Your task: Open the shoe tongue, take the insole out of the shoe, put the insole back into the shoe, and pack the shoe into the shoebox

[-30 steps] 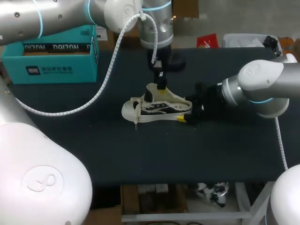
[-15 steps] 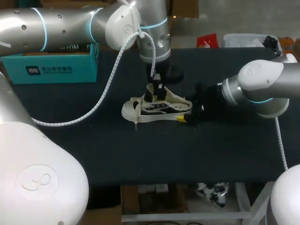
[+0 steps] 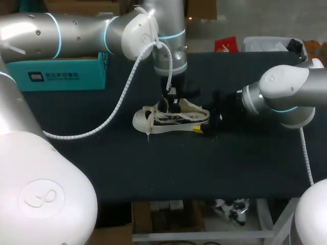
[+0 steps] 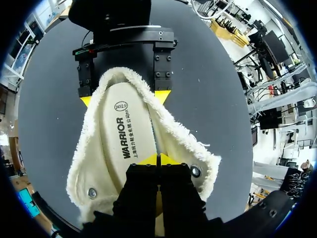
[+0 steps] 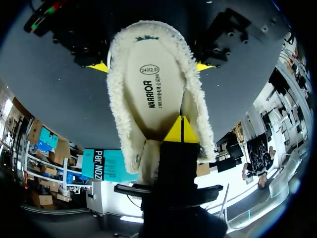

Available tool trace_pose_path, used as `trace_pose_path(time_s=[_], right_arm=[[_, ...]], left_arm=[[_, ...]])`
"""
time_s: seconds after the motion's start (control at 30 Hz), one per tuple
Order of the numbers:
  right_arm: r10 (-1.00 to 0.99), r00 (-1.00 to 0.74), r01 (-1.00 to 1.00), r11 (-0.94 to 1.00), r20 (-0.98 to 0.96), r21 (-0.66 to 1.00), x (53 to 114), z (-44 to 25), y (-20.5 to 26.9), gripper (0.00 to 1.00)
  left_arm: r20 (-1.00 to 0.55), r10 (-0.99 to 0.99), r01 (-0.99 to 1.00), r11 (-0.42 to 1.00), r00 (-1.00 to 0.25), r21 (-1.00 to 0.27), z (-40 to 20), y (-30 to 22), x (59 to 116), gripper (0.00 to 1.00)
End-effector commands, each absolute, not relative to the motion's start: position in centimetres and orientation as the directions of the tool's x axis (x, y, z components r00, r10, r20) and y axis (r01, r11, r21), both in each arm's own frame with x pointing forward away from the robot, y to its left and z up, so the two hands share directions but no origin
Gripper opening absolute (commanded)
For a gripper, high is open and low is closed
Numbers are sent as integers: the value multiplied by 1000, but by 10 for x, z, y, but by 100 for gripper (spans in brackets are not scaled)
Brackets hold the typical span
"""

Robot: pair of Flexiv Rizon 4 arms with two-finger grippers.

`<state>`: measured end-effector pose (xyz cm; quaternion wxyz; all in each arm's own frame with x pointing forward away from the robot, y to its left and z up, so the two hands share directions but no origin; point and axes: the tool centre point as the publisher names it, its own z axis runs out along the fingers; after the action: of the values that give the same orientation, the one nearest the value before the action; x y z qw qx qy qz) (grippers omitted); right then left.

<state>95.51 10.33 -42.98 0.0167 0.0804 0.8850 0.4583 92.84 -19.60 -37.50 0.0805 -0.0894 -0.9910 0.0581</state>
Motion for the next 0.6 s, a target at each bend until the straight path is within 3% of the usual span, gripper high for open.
trace_pose_path(time_s=[0.03,0.6], right_arm=[[157,-987,127,564,45,816,956,-435,102,0],[157,-987,127,564,45,816,956,-435,102,0]], left_arm=[[142,170,153,980,-975,-125,-385,-195,927,0],[103,155,141,981,-983,-131,-396,-183,911,0]])
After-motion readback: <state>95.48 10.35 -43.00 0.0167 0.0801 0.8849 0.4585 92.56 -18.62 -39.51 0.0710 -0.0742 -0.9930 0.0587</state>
